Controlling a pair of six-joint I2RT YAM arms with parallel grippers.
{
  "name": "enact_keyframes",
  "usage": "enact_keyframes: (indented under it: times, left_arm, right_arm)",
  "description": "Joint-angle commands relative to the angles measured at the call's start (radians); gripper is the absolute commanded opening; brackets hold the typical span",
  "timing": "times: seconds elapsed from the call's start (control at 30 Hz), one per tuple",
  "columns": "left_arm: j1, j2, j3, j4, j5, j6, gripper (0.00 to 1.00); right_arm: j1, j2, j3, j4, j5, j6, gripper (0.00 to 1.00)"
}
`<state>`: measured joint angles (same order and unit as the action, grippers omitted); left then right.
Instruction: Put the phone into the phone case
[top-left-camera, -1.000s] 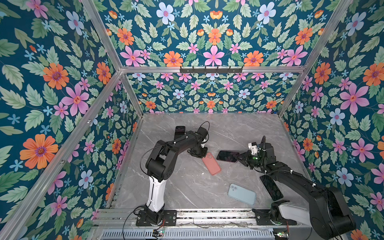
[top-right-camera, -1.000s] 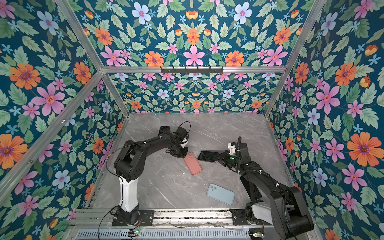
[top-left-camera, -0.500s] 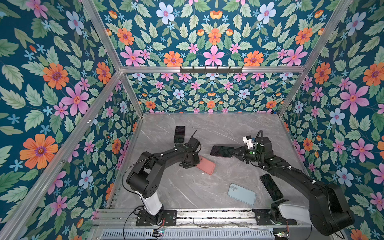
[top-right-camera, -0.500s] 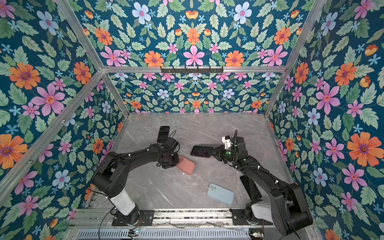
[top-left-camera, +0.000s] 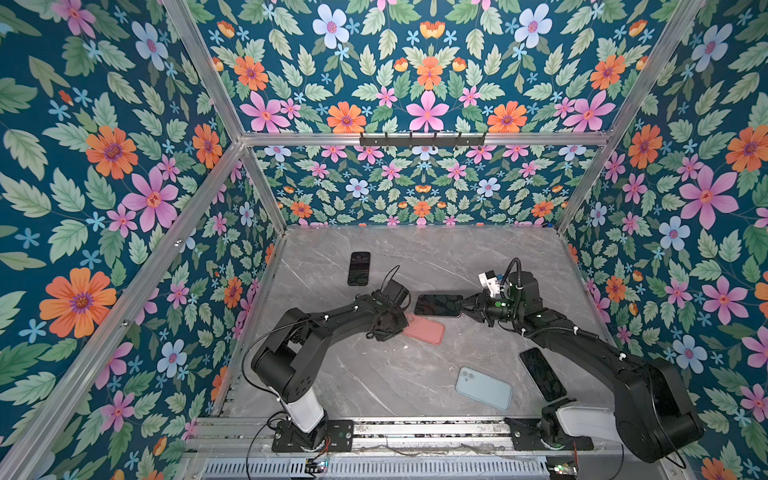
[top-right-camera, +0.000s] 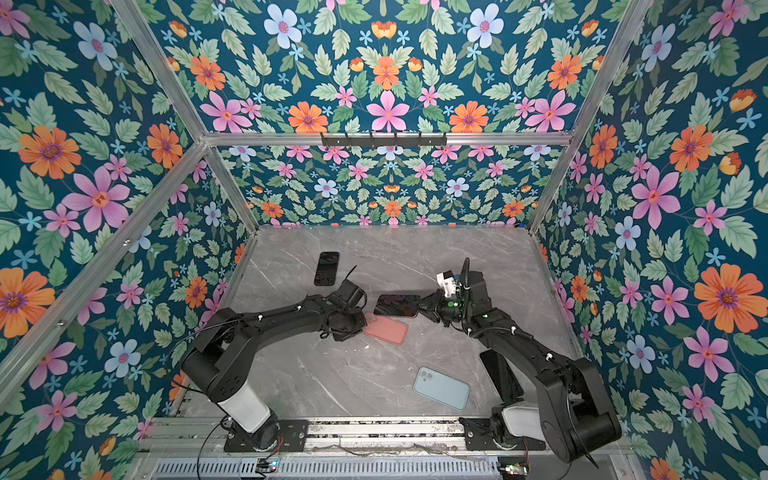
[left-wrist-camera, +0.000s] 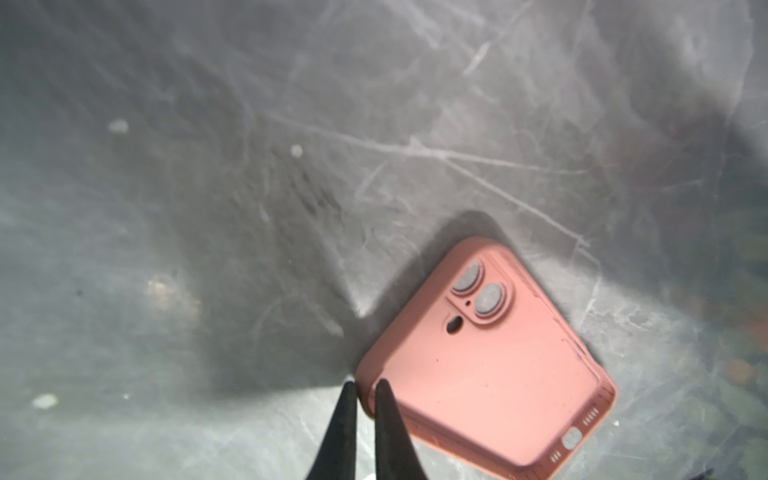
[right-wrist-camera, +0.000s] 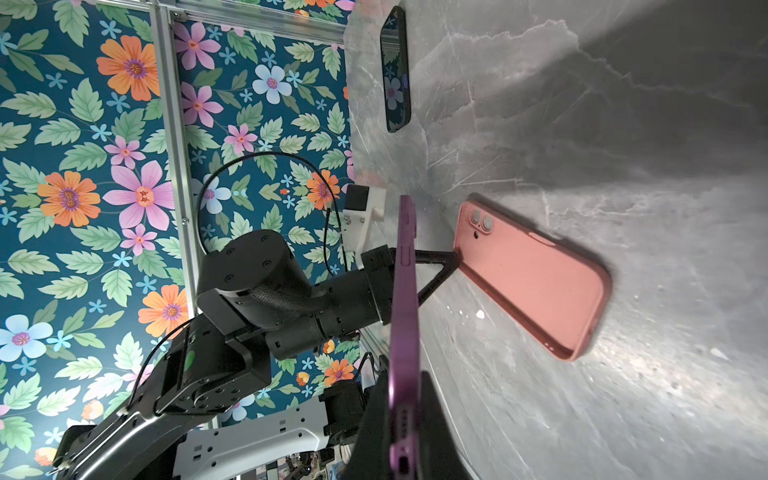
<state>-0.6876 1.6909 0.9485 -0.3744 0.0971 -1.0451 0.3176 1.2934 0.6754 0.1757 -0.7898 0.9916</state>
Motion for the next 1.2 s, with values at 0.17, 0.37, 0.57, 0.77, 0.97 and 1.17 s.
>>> enact_keyframes:
  times: [0.17, 0.37, 0.57, 0.77, 0.97, 1.17]
  left_arm:
    - [-0.033, -0.009, -0.012, 0.020, -0.009, -0.020, 0.17]
    - [-0.039, -0.072, -0.056, 0.068, 0.031, -0.001, 0.24]
    - [0.031, -0.125, -0.085, 0.130, 0.099, 0.095, 0.36]
    - [0.131, -0.094, -0.092, 0.244, 0.221, 0.148, 0.39]
    - [0.177, -0.053, -0.095, 0.303, 0.300, 0.168, 0.44]
    - [0.206, -0.049, -0.129, 0.347, 0.335, 0.165, 0.47]
  right_arm:
    - [-0.001, 0.039, 0.028, 0.002, -0.045, -0.025, 0.00]
    - [0.001, 0.026, -0.023, 0.044, -0.050, 0.022, 0.00]
    - [0.019, 0.092, -0.037, 0.115, -0.068, 0.050, 0.00]
    - [0.043, 0.194, -0.048, 0.246, -0.062, 0.111, 0.00]
    - [0.052, 0.275, -0.055, 0.333, -0.035, 0.136, 0.00]
    - [0.060, 0.324, -0.060, 0.372, -0.031, 0.130, 0.00]
